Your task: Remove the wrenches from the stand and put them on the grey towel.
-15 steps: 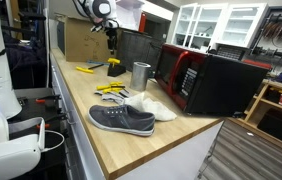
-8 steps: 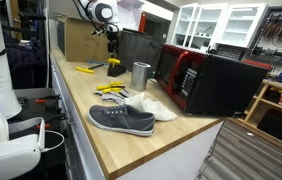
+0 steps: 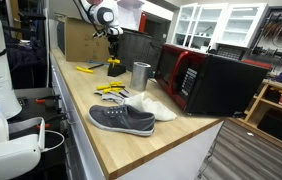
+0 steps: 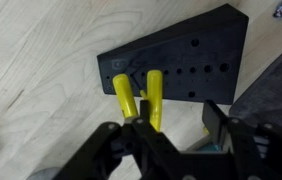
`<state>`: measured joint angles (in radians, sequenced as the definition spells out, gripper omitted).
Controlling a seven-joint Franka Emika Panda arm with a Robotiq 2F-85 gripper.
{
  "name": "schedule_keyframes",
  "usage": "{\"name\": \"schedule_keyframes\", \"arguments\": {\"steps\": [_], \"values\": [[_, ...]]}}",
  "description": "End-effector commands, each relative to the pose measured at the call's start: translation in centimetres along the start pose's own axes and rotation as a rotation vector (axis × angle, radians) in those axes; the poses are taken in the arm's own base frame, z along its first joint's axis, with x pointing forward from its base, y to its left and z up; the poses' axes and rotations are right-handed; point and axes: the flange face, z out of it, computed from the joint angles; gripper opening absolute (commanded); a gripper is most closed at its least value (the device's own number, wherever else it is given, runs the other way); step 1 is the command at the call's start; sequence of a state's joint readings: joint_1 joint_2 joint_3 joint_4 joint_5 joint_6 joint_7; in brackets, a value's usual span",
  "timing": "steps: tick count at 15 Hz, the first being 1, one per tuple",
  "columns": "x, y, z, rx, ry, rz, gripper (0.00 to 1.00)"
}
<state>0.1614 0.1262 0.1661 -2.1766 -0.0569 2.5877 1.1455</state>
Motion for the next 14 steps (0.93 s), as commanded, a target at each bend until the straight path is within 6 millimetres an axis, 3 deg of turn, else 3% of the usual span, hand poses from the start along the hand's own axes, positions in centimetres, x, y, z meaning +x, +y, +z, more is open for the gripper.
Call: {"name": "schedule_keyframes", "arguments": {"steps": [1,5,10,14], "values": [[0.7,-0.4,0.4,0.007,0.017,0.01,0.29],[1.0,0.6,0.8,-0.005,0.009,0.025,0.01],[0.1,0.7,-1.1,0.002,-0.004,0.001,0.04],[-1.0,0.6,-3.9,0.025,-0.013,-0.033,0.04]]}}
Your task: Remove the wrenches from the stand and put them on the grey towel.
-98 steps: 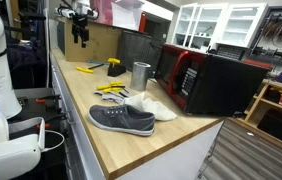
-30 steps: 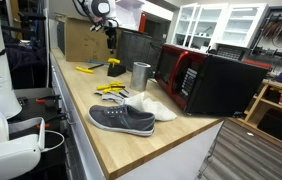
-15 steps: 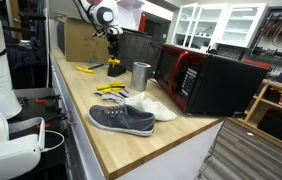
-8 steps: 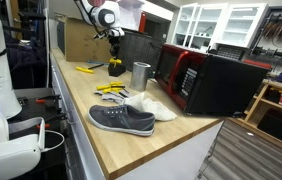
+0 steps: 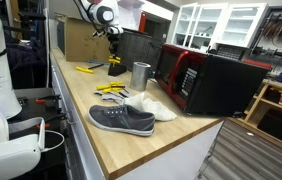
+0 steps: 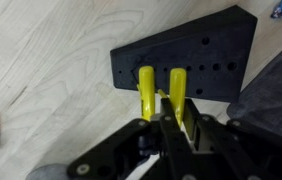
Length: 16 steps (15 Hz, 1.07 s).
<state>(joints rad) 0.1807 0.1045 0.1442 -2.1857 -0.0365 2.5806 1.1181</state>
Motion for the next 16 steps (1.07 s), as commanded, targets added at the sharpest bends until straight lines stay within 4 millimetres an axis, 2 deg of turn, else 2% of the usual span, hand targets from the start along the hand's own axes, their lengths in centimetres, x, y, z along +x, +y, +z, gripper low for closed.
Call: {"name": "schedule_keyframes", "arguments": {"steps": [1,4,8,12,14,16], "values": [[-1.3,0.4,-4.1,0.025,-0.012,-0.036,0.04],[-1.7,0.7,-6.9,0.036,0.001,-0.06,0.04],[-1.3,2.8,-12.3,0.061,0.092,-0.108,0.04],[-1.0,6.9,-17.3,0.023,0.237,-0.237,0.04],[-0.8,9.3,-18.8,-0.032,0.294,-0.29,0.04],[-0.7,11.7,-19.4,-0.087,0.317,-0.324,0.04]]}}
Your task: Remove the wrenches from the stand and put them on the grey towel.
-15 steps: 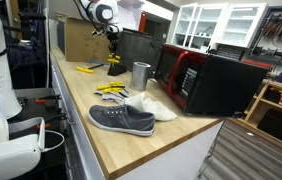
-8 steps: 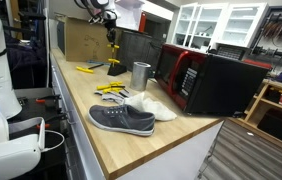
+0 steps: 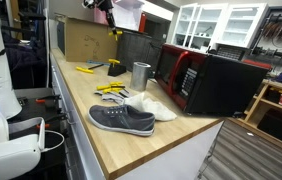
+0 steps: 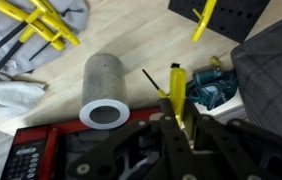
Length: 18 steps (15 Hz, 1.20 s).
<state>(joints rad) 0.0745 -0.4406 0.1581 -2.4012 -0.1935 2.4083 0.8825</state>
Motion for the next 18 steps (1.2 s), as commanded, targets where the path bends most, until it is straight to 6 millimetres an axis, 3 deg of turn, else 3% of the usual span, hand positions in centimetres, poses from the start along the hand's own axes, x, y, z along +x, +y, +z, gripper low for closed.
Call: {"name": "schedule_keyframes", "arguments": {"steps": [1,4,12,15,18], "values": [[-1.5,4.6,-1.4,-0.093,0.032,-0.081,0.04],[-2.5,8.2,-0.2,-0.161,-0.001,-0.102,0.04],[-3.2,18.2,6.2,-0.412,-0.071,-0.166,0.04],[-2.9,20.4,7.3,-0.492,-0.059,-0.203,0.04],[-2.2,20.7,8.2,-0.514,-0.014,-0.246,0.04]]}}
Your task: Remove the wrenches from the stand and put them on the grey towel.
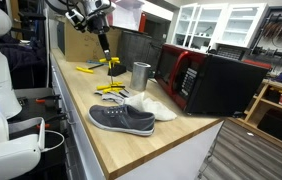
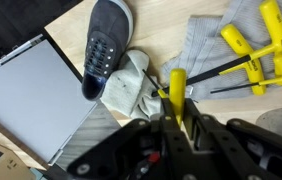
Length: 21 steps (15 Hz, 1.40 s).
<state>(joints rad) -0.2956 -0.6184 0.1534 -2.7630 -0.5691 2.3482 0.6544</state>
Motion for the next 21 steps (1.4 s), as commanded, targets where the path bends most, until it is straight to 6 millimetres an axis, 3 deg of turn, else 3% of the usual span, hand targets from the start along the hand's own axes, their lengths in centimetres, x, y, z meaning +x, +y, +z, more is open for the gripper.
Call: {"name": "schedule_keyframes", "arguments": {"steps": [1,6,12,14,18,21], "values": [[1.3,-0.4,0.4,-0.016,0.075,-0.038,0.04],[2.2,-2.3,0.8,-0.004,0.161,-0.073,0.04],[1.0,-4.4,3.7,-0.002,0.169,-0.091,0.04],[0.6,-5.1,4.3,0.001,0.174,-0.093,0.41],[0.3,-5.8,3.9,0.053,0.189,-0.064,0.71],[0.3,-5.1,2.4,0.118,0.204,-0.011,0.93]]}}
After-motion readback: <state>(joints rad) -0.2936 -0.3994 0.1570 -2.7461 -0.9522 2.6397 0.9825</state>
